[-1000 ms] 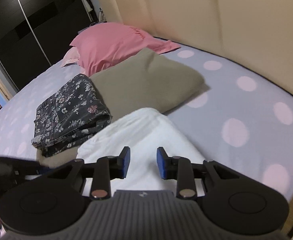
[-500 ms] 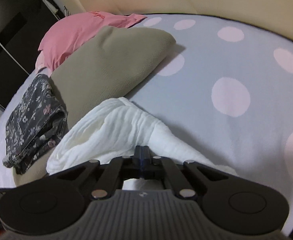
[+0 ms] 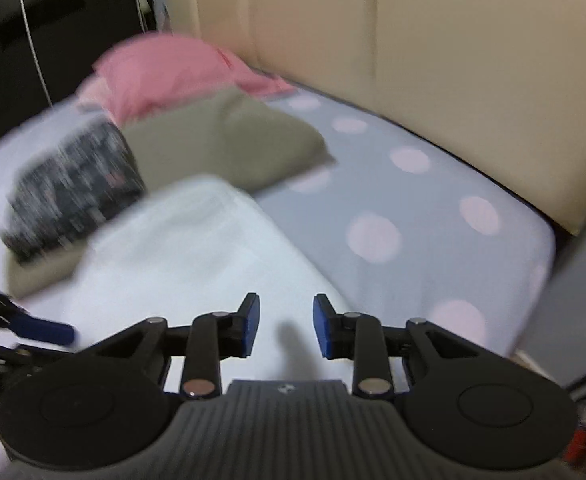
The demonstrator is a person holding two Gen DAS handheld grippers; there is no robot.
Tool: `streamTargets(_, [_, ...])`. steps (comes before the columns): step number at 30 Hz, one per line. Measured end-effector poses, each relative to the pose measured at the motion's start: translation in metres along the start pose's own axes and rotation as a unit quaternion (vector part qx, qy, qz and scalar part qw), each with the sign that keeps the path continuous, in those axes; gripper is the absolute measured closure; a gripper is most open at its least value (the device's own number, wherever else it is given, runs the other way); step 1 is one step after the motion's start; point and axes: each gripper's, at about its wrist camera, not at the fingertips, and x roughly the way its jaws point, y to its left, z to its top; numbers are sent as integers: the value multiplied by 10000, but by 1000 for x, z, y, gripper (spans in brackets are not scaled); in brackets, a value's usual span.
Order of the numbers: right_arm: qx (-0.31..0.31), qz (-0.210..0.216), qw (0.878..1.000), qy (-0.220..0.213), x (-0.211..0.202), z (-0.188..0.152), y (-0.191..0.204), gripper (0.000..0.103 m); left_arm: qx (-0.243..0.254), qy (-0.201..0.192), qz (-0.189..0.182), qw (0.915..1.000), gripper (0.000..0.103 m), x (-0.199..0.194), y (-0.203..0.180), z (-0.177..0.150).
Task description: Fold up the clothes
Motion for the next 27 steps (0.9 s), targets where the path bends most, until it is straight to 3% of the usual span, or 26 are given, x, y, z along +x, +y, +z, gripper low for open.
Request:
streamTargets(4, [316,-46,9986,418,33,-19,-16,71,-171,219,52,9996,70,25,12,-6])
streamTargets(6, [404,9,9983,424,41,-24,-20,71,-303,216,-30,9993,70,27,18,-7])
streamTargets(12, [508,64,9976,468,35,-19,-22,70,-203,-92,-7,9998,70,-2,10,-11])
streamTargets(14, [562,129,9976,371,21,-17,-19,69,-129,-295,48,9995,68,-20,4,-14])
streamTargets(19, [789,585,9950,-175,-35,-10,-3,46,18,-974,68,9952,67,-68,-14,-21])
streamTargets(23, [772,599,9928,-686,-89,-5,18,44,68,-1449,103,9894,64,-104,-27,-24])
streamTargets(27, [876,782,9891,-888,-133,-4,34,44,190,-1780,253,9835,57,-132,-39,-31])
